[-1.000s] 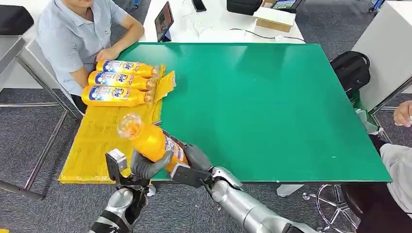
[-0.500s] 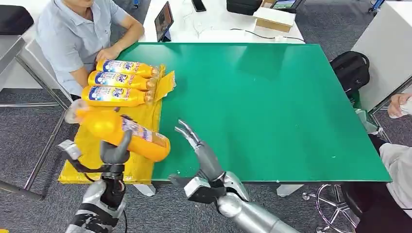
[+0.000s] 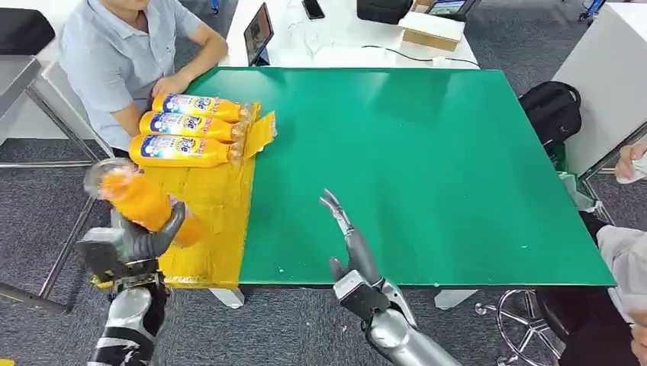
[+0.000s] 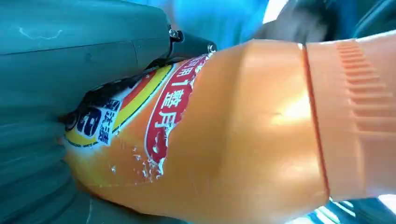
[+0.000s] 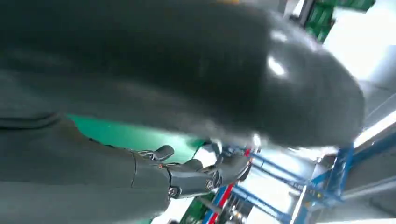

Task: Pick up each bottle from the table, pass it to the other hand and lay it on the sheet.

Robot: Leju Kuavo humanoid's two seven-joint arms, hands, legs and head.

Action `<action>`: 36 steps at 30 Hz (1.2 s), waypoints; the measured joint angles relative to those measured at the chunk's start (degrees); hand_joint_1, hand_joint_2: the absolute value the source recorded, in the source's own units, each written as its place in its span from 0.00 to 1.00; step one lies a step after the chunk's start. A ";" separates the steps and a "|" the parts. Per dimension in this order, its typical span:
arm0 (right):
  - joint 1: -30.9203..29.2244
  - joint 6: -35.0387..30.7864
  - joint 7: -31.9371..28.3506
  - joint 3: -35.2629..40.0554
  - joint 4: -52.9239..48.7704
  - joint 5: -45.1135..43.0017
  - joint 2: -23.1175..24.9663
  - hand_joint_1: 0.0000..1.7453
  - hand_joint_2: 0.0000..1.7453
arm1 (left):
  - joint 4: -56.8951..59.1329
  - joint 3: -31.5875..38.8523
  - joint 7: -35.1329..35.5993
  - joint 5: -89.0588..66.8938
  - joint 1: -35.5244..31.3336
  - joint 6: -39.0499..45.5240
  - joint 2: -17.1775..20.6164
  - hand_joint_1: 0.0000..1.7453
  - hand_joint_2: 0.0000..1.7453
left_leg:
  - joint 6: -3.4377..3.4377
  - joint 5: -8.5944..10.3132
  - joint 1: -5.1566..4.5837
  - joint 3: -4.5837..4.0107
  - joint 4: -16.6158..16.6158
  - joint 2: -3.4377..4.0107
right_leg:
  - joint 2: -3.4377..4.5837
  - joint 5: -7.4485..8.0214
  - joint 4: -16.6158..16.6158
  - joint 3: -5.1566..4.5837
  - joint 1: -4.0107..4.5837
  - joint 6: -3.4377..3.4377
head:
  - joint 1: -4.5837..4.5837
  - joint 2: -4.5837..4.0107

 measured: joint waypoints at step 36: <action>1.16 9.88 0.02 -3.24 0.22 -1.05 2.89 0.00 0.00 | 48.04 -8.52 9.54 -42.91 -30.14 -19.24 7.44 1.00 1.00 | -0.03 0.04 -0.02 0.03 0.01 -0.06 | -0.06 0.01 0.03 0.10 -0.02 0.00 | -0.04 0.00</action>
